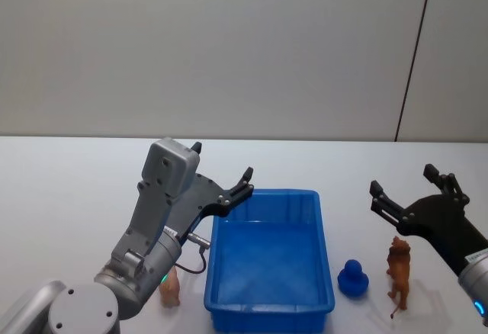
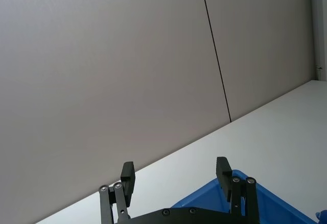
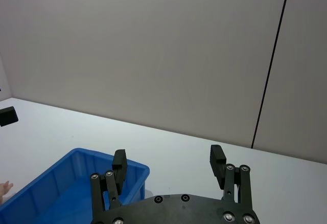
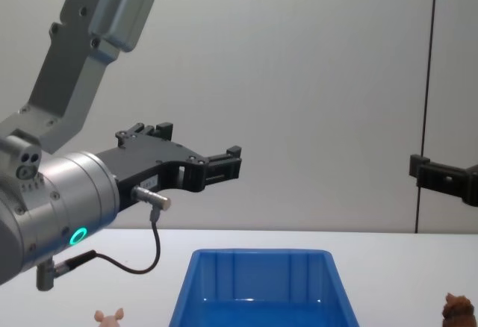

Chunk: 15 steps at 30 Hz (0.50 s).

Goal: Pick up the two dolls from the table and place them into the box.

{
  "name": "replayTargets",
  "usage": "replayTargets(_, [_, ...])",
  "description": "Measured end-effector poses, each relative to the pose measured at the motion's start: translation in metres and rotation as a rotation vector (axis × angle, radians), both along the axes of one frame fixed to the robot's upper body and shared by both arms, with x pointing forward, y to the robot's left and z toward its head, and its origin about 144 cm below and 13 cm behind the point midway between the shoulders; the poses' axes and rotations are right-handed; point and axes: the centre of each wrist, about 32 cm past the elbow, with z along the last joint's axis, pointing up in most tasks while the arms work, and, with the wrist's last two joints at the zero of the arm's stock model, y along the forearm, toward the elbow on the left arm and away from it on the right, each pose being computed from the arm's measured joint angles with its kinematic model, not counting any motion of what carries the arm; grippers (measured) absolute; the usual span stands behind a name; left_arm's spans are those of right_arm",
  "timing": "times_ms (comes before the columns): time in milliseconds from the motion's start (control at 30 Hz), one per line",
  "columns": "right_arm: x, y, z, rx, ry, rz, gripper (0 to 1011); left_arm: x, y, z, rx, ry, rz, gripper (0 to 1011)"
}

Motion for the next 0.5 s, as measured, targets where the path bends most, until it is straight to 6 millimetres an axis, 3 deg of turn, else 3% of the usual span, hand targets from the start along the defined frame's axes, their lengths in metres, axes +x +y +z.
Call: replayTargets(500, [0.0000, 0.0000, 0.0000, 0.000, 0.000, 0.000, 1001, 0.0000, 0.0000, 0.0000, 0.000, 0.000, 0.000, 1002])
